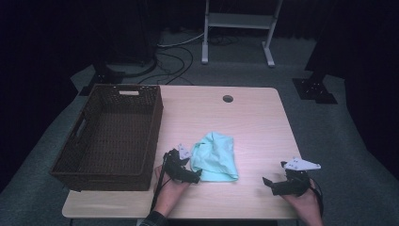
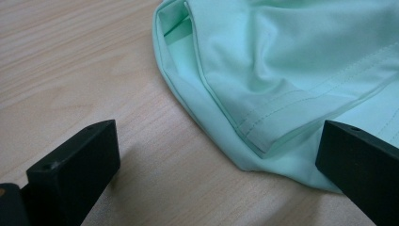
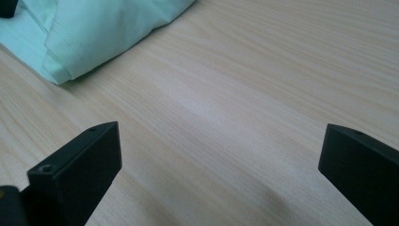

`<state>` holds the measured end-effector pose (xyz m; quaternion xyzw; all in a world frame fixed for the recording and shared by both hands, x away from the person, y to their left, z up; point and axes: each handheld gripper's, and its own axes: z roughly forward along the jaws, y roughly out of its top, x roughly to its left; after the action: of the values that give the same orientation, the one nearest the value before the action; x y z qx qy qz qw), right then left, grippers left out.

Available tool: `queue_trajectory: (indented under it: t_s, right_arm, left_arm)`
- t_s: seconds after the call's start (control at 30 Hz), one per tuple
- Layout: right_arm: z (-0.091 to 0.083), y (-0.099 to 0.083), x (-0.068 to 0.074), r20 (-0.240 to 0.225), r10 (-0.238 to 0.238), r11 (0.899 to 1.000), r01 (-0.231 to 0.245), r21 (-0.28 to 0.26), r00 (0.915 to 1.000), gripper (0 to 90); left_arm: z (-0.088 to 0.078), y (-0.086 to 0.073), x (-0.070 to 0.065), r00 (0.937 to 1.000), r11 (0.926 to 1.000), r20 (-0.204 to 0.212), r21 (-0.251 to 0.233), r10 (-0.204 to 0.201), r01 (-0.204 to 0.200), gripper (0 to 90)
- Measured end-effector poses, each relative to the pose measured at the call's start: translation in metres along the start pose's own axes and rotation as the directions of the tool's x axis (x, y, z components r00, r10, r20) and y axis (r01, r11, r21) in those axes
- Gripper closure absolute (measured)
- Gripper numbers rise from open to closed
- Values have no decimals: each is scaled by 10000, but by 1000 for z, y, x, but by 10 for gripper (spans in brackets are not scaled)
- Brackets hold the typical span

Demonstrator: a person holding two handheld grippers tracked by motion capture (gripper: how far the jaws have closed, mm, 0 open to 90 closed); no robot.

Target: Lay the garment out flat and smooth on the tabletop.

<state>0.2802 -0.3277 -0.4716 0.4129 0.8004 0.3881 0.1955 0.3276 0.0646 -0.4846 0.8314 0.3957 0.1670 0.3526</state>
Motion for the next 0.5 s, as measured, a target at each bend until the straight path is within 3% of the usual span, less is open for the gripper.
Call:
queue_trajectory:
  t_s: [0.5]
  right_arm:
    - [8,16,0,-480,-15,9997,3,-257,9988,0]
  left_arm:
    - [0,0,0,10000,10000,-2,-11,-21,21,0]
